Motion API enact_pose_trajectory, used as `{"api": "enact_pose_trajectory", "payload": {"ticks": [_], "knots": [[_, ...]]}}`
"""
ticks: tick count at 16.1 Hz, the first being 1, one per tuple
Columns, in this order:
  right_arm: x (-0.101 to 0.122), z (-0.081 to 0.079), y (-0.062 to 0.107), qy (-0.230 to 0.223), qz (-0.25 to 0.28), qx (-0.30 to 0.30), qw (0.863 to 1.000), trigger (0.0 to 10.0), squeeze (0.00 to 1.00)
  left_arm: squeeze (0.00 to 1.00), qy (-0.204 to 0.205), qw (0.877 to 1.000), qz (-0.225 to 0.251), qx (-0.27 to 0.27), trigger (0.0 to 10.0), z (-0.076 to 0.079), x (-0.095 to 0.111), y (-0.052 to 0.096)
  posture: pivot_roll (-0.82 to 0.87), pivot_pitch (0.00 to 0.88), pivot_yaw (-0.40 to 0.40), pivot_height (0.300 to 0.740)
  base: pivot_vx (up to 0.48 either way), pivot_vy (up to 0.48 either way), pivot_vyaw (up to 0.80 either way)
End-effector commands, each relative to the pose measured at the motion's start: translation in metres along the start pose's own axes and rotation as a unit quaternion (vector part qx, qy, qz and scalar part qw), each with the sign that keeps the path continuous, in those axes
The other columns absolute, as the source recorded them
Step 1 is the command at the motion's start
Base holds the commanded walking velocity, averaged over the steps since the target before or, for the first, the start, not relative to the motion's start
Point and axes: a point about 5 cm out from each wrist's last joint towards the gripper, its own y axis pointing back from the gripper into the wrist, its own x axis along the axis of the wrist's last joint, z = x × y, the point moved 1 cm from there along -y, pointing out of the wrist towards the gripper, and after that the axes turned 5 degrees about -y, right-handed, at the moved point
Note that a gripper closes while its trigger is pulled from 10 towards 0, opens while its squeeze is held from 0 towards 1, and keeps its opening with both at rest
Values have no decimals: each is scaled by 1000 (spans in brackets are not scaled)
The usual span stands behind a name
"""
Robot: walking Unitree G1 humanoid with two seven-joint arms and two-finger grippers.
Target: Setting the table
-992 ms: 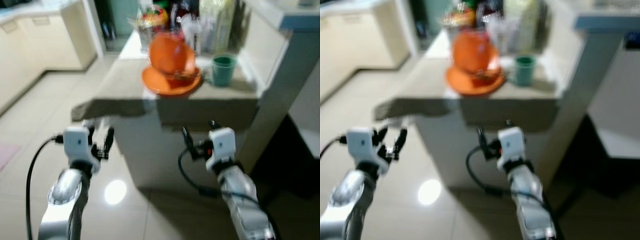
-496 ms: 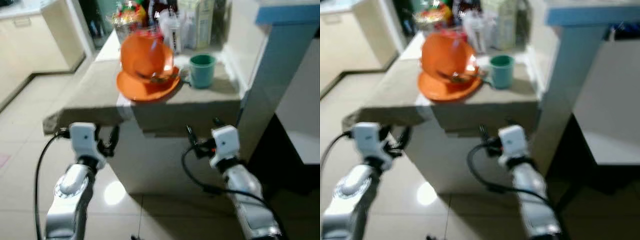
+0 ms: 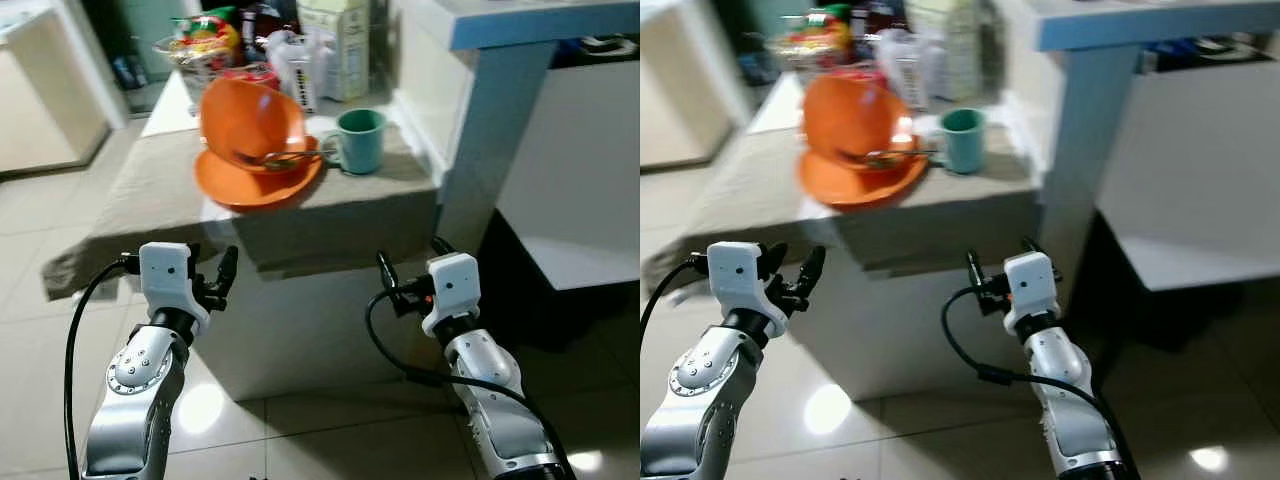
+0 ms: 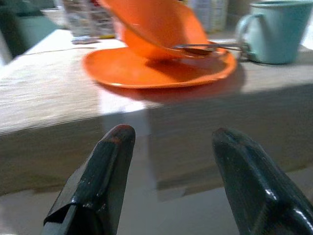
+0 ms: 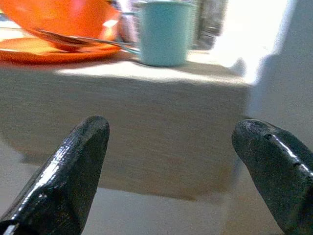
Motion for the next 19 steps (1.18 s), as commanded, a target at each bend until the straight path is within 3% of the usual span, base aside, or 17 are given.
{"api": "enact_pose_trajectory", "payload": {"ticks": [1,8,11,13,16,19], "knots": [[0,-2,-2,-4,2,4,1000,10000,0,0,-7,1000,-2,4,10000,-3,0,0,-155,5,128,740,0,0,-681],[0,-1,-4,5,3,3,1000,10000,0,0,-2,1000,2,23,10000,-4,2,2,-143,0,119,740,0,0,-96],[14,1,-7,10,36,-2,999,10000,0,0,3,999,29,42,10000,-7,14,1,-143,0,118,740,0,0,0],[28,10,-10,8,63,-30,998,10000,0,0,27,995,54,78,10000,-20,26,1,-149,0,121,740,0,0,0],[29,24,-4,9,62,-50,997,10000,0,0,46,991,69,105,10000,-40,34,14,-159,0,128,740,0,0,0],[29,28,3,12,57,-53,997,10000,0,0,61,991,43,108,10000,-39,25,36,-164,0,130,740,0,0,0]]}}
